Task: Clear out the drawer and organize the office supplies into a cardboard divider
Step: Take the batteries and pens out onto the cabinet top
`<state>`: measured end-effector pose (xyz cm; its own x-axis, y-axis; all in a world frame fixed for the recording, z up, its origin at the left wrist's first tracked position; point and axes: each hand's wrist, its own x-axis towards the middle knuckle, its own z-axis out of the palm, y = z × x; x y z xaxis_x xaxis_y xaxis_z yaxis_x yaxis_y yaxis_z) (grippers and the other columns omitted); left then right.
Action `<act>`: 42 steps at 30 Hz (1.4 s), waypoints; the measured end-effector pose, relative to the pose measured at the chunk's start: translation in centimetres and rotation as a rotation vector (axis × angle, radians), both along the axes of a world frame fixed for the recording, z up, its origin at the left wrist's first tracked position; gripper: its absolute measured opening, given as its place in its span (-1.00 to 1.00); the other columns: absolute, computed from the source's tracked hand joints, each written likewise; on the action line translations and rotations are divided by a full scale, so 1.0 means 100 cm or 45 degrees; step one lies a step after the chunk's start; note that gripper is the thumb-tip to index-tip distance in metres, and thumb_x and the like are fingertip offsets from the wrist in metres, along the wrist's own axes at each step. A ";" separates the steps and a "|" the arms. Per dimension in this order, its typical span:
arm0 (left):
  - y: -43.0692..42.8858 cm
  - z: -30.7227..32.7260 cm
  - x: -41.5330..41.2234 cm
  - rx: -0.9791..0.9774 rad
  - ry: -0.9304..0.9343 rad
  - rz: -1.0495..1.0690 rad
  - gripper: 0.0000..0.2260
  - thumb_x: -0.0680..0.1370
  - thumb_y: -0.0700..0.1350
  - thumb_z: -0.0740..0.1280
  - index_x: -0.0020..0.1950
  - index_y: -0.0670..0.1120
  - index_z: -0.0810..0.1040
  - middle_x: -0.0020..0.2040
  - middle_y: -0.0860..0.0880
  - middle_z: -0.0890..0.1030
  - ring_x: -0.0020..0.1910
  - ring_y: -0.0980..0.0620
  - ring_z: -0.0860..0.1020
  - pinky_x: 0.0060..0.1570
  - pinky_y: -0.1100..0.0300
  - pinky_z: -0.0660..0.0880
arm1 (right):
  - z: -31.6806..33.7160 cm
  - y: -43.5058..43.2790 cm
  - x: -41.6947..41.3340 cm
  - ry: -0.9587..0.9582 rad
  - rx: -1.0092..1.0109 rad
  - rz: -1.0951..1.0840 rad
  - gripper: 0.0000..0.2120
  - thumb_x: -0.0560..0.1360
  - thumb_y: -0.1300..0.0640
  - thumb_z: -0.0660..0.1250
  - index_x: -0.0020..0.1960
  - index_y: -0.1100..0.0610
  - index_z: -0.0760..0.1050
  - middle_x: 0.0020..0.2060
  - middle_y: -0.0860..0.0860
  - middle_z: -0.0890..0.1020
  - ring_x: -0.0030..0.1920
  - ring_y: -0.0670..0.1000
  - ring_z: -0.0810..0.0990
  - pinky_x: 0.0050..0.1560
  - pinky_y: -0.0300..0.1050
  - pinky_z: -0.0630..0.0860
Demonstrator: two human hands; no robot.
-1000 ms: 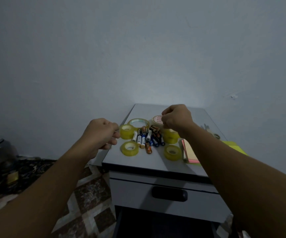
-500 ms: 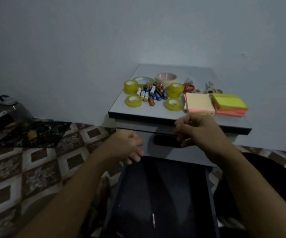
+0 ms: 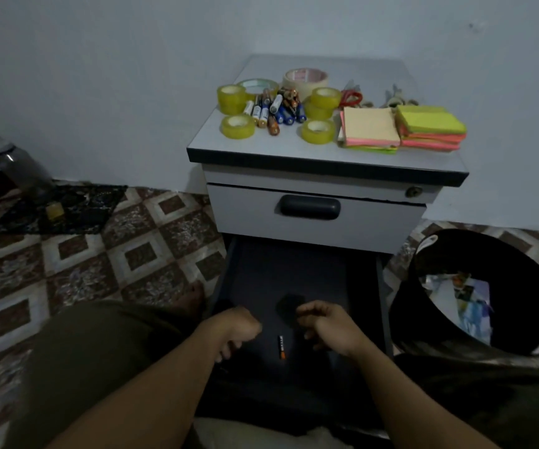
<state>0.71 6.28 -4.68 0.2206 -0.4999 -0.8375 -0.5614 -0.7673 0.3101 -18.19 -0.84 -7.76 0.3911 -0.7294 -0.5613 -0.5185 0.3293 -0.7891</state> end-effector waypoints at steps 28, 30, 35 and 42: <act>0.004 -0.054 -0.004 0.097 0.307 0.292 -0.77 0.61 0.06 0.19 0.00 -0.09 0.48 -0.11 -0.10 0.60 -0.18 -0.13 0.62 -0.13 0.11 0.42 | -0.023 0.018 -0.004 0.236 0.282 0.136 -0.77 0.62 0.00 0.13 0.05 0.10 0.51 -0.07 0.12 0.61 -0.26 0.17 0.63 -0.26 -0.10 0.53; 0.002 -0.056 -0.010 0.074 0.350 0.317 -0.78 0.61 0.06 0.19 -0.03 -0.08 0.45 -0.14 -0.11 0.59 -0.20 -0.12 0.61 -0.18 0.13 0.41 | -0.017 0.022 -0.003 0.245 0.320 0.187 -0.76 0.63 -0.05 0.11 0.01 0.07 0.46 -0.12 0.12 0.59 -0.29 0.15 0.62 -0.32 -0.14 0.53; 0.003 -0.055 -0.014 0.033 0.427 0.385 -0.78 0.63 0.05 0.17 -0.02 -0.09 0.41 -0.13 -0.13 0.57 -0.12 -0.17 0.62 -0.14 0.10 0.43 | -0.027 0.020 -0.001 0.240 0.345 0.223 -0.75 0.61 0.00 0.12 0.13 0.12 0.47 -0.11 0.12 0.59 -0.28 0.15 0.62 -0.30 -0.15 0.53; 0.002 -0.058 -0.012 -0.001 0.569 0.494 -0.69 0.64 0.15 0.15 0.05 -0.10 0.44 -0.08 -0.14 0.59 -0.06 -0.20 0.64 0.01 -0.01 0.46 | -0.037 0.022 -0.001 0.083 0.430 0.009 -0.75 0.59 0.10 0.10 0.18 0.06 0.48 -0.06 0.13 0.61 -0.26 0.24 0.67 -0.30 -0.08 0.55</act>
